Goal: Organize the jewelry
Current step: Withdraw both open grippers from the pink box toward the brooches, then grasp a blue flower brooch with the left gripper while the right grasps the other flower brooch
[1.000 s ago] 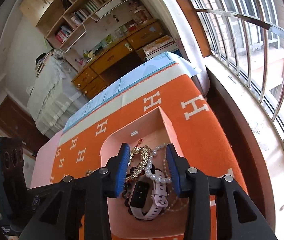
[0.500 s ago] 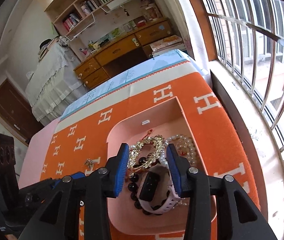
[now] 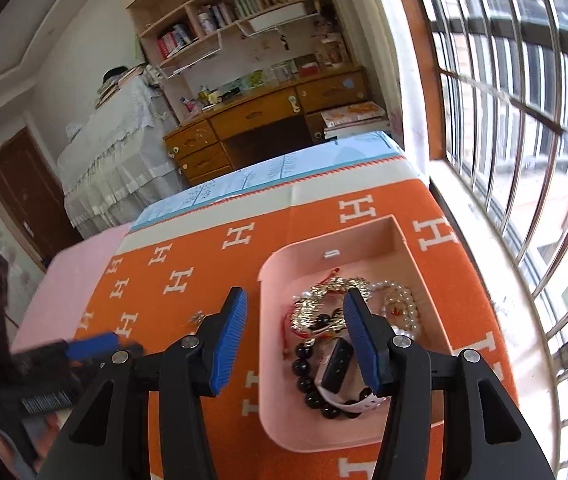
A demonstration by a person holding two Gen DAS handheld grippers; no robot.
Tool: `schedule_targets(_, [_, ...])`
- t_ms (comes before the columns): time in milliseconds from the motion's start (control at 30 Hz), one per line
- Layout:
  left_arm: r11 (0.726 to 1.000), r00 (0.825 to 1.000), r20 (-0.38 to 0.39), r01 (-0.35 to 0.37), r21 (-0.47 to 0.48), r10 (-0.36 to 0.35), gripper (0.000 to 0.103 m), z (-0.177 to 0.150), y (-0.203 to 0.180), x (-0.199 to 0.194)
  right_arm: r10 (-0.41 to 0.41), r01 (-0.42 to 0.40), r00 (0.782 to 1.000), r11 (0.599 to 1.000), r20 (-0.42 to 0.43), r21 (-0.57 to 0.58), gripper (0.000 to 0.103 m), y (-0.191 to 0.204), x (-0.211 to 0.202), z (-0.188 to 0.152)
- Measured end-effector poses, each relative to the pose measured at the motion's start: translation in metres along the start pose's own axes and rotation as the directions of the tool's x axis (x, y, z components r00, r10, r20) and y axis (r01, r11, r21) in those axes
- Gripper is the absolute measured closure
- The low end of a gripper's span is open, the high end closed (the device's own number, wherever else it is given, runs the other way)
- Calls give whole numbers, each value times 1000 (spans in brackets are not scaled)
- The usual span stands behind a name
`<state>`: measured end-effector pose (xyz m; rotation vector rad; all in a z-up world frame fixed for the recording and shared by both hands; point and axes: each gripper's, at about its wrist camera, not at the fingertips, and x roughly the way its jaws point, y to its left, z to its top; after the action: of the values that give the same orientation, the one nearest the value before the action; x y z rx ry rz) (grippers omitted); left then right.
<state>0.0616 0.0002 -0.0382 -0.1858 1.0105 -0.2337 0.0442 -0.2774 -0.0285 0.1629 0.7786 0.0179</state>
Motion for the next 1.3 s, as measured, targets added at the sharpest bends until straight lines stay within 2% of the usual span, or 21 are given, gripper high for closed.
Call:
schedule_targets(133, [997,997,42,-59,-43,60,43,0,33,-19,-29,34,998,993,49,-110,52,35,-13,-7])
schedule_targets(267, [993,991,59,-114,-39,117,43,-5,55,-28,47,-41,998,986,36,-164,52,65,-16,-17])
schedule_targets(400, [990,989,39,-144,-6,144,43,-14,69,-20,105,-101,994,969,3,-227,52,94,-13,-30])
schedule_targets(533, [993,993,-32,-115,36,116,43,-29,78,4,143,-159,987,951,-78,-266,52,116,4,-42])
schedule_targets(733, [994,991,-119,-56,92,67,43,-44,81,40,135,-172,979,951,-155,-257,53,123,36,-55])
schedule_targets(833, [993,993,-115,-18,116,32,43,-46,76,48,125,-167,976,955,-178,-247,55,122,53,-57])
schedule_targets(1067, [974,996,-82,-18,225,37,43,-49,58,60,106,-161,969,957,-224,-241,59,118,82,-53])
schedule_targets(1267, [969,996,-80,-17,248,38,43,-48,54,64,89,-157,965,950,-247,-270,60,126,103,-50])
schedule_targets(1300, [969,997,-72,-15,245,34,46,-48,55,64,84,-155,965,948,-250,-277,61,127,105,-49])
